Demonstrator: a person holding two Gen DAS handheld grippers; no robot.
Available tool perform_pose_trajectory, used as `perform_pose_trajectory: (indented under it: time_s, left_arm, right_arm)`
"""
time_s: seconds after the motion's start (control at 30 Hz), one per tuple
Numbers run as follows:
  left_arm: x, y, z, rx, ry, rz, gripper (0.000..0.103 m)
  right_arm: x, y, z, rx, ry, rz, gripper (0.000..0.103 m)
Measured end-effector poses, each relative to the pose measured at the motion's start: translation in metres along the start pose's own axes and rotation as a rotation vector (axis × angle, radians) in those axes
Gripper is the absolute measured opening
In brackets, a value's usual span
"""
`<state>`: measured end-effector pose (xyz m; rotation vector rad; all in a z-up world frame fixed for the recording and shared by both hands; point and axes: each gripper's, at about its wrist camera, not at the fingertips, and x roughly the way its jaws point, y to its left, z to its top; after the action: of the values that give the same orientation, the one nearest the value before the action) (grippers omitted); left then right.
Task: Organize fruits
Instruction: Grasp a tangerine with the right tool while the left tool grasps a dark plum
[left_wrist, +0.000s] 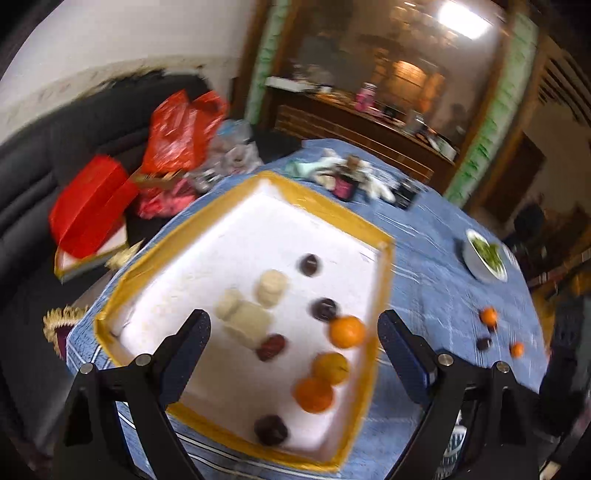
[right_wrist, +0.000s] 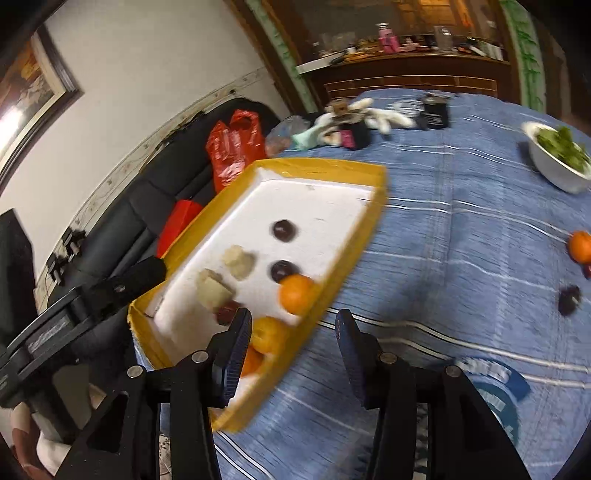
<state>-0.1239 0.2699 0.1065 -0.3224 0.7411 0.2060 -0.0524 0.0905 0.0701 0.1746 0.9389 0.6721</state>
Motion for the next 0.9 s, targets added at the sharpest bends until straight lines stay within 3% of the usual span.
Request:
perform_pose_trajectory:
  time_s: [0.13, 0.27, 0.6, 0.9]
  left_arm:
    - [-0.015, -0.048, -0.016, 0.160, -0.045, 0.015, 0.091]
    - [-0.023, -0.079, -0.028, 0.254, -0.069, 0.019, 0.091]
    - [-0.023, -0.118, -0.047, 0.345, -0.038, 0.010, 0.091]
    - [0.004, -0.144, -0.066, 0.371, 0.104, -0.118, 0.091]
  right_arm:
    - [-0.023, -0.036, -0.013, 0.077, -0.025, -0.028, 0.053]
    - [-0.046, -0.072, -0.029, 0.154, -0.048, -0.069, 0.054]
    - [-0.108, -0.144, -0.065, 0.283, -0.137, -0.147, 0.059]
    - [-0.157, -0.207, -0.077, 0.377, -0.216, -0.243, 0.059]
